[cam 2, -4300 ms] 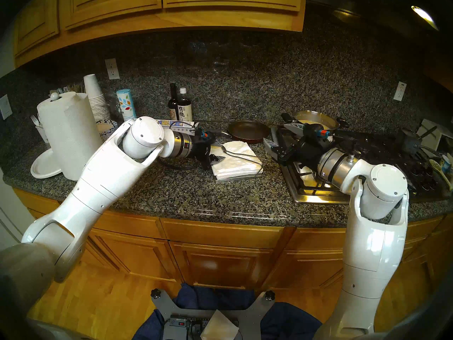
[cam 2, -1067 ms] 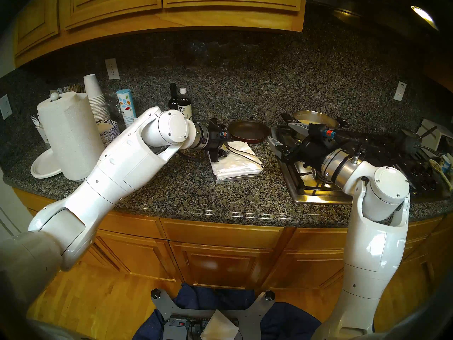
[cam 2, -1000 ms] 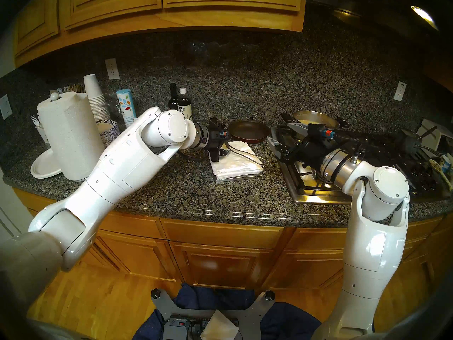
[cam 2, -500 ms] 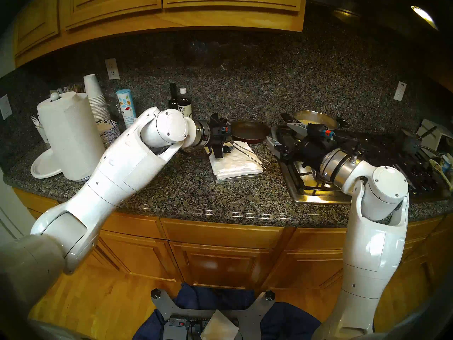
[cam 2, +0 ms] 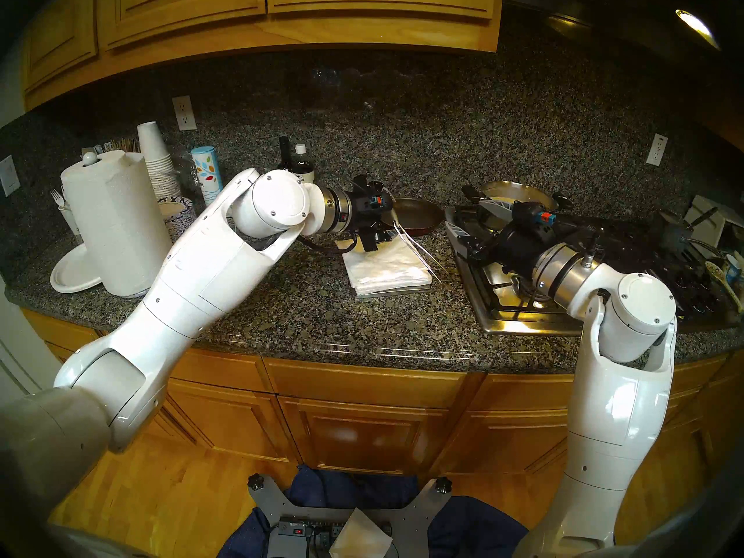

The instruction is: Take napkin out of napkin holder

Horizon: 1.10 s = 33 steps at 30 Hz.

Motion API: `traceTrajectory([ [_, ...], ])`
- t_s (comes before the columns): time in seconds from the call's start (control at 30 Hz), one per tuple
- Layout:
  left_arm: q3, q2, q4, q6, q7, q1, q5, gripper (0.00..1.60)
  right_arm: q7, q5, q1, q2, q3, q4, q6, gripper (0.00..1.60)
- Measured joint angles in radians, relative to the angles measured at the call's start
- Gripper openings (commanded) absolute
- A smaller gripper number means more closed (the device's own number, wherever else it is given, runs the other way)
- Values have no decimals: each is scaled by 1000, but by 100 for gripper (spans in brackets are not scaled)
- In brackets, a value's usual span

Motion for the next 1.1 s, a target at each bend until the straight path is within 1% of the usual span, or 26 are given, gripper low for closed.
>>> traceTrajectory([
  [0.2, 1, -17, 3, -6, 0, 1, -14, 137, 0, 3, -2, 0, 16, -7, 0, 160],
  [0.47, 2, -42, 11, -13, 6, -1, -22, 141, 0, 11, -11, -1, 43, -21, 0, 160],
  [1.1, 9, -78, -26, -14, 6, 2, -48, 141, 2, 30, -40, -17, 89, -45, -2, 160],
])
